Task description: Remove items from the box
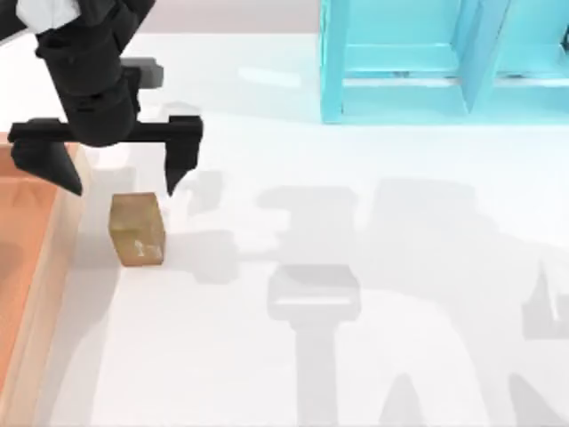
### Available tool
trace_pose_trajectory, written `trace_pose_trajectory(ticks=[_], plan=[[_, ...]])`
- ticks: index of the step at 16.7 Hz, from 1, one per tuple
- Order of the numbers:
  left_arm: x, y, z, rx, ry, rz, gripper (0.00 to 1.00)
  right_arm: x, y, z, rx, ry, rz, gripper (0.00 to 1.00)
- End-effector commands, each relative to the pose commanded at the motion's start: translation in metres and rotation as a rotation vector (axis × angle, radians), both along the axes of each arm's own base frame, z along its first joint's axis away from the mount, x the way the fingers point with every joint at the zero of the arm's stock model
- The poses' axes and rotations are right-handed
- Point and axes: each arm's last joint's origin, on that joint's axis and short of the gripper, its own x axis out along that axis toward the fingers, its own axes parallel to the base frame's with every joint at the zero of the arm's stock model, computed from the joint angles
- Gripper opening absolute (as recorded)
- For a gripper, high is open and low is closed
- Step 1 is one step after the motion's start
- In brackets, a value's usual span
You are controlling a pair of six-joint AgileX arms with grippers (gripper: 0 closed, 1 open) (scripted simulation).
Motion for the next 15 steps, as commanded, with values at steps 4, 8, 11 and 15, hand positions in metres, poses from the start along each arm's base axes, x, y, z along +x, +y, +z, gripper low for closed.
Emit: trace_pose_trajectory(ticks=[4, 8, 11, 15], plan=[[0.006, 0.042, 0.012, 0.0, -0.004, -0.002, 1.0, 0.0, 0.0, 0.0, 0.0, 0.0, 0.0, 1.0], [0.003, 0.122, 0.028, 0.004, -0.001, 0.004, 1.0, 0.0, 0.0, 0.0, 0.0, 0.0, 0.0, 1.0], [-0.008, 0.167, 0.038, 0.005, 0.003, 0.006, 1.0, 0.0, 0.0, 0.0, 0.0, 0.0, 0.0, 1.0], [-0.012, 0.177, 0.041, 0.005, 0.003, 0.005, 1.0, 0.0, 0.0, 0.0, 0.0, 0.0, 0.0, 1.0]])
